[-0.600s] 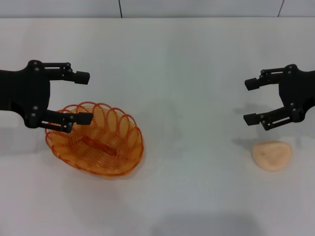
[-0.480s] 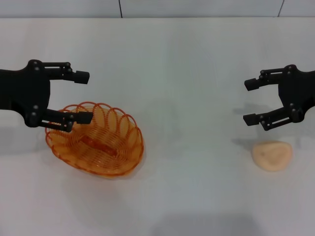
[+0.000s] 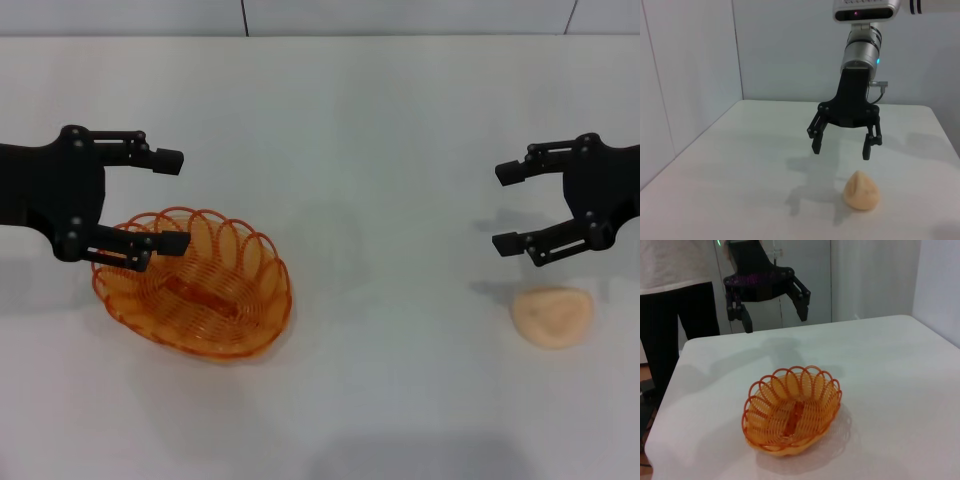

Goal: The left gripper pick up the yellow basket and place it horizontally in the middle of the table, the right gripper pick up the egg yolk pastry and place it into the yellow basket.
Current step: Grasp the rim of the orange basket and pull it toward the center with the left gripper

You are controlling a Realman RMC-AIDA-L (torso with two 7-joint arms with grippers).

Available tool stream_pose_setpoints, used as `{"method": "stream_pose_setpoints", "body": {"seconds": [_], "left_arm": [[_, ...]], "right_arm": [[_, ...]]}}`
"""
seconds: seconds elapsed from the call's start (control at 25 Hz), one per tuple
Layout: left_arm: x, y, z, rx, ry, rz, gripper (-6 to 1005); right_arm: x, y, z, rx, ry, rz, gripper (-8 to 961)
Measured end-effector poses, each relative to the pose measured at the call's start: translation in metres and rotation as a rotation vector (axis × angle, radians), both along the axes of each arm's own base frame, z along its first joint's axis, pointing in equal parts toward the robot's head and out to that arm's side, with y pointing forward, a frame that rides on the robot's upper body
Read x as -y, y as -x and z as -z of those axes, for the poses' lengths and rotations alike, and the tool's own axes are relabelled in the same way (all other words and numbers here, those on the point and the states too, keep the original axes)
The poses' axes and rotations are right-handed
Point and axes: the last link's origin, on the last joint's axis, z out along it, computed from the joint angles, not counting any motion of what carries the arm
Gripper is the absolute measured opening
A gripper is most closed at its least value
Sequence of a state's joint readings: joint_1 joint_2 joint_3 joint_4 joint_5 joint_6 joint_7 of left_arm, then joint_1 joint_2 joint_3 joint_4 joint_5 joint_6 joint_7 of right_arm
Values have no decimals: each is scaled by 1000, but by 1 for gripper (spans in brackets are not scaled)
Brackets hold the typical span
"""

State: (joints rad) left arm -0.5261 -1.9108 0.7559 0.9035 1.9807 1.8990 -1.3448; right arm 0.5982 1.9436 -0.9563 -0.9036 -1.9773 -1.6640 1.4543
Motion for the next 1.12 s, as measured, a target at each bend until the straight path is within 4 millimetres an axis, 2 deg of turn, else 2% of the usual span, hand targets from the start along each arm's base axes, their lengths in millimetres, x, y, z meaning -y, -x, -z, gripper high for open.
{"method": "stream_pose_setpoints", "body": {"seconds": [0.16,0.32,0.64,0.88,1.12], "left_arm": [[-1,0,0,3,-7,-16,847],[-4,0,-3,5,12,-119,848],[-12,-2,-21,-125,22,-495,846],[-27,-1,-31,-189,5,-800,845],[-37,6,-32,-357,-29,-934,843]], "right_arm": [[-1,0,0,1,-12,-4,868],[-2,1,0,0,-14,-6,868],[-3,2,1,2,-22,-9,869],[-3,3,1,2,-22,-15,869],[-3,4,3,-3,-23,-18,869]]}}
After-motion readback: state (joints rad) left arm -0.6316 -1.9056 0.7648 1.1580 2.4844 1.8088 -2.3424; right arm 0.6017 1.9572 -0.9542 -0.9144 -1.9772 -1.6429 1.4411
